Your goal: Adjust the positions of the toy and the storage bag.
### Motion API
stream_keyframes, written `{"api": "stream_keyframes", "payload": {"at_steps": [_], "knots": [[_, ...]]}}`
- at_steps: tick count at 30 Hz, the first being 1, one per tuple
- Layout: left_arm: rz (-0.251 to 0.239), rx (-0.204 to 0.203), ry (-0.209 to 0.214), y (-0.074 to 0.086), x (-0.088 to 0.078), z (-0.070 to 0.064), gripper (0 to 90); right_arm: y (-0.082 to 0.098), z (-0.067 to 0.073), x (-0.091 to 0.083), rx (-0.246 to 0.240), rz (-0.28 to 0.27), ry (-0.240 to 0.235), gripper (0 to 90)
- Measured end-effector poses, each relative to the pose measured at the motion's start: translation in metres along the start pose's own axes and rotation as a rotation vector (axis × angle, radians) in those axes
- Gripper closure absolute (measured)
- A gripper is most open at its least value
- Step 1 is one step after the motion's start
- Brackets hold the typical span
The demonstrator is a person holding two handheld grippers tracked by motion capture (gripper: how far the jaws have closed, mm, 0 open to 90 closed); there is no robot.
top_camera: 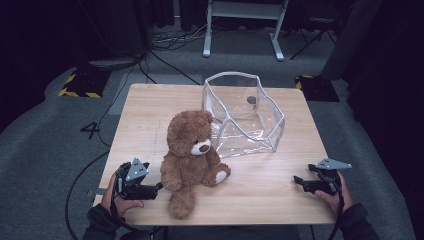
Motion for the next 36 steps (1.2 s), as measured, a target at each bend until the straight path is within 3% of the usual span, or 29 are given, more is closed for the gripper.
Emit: {"api": "stream_keyframes", "payload": {"at_steps": [27,36], "knots": [[-0.112,0.013,-0.022,-0.032,-0.027,0.005,17.1,0.000,0.000,0.000,0.000,0.000,0.000,15.6],[-0.150,0.018,-0.003,-0.045,-0.027,0.010,17.1,0.000,0.000,0.000,0.000,0.000,0.000,15.6]]}}
Point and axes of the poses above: each handheld gripper's, and its own axes: x roughly forward along the jaws, y roughly out of its underside, z roughly to its left, the point moved 2 cm from there along x, roughly forward along the jaws, and after that the axes turned 9 degrees about x, right-handed, at the moved point
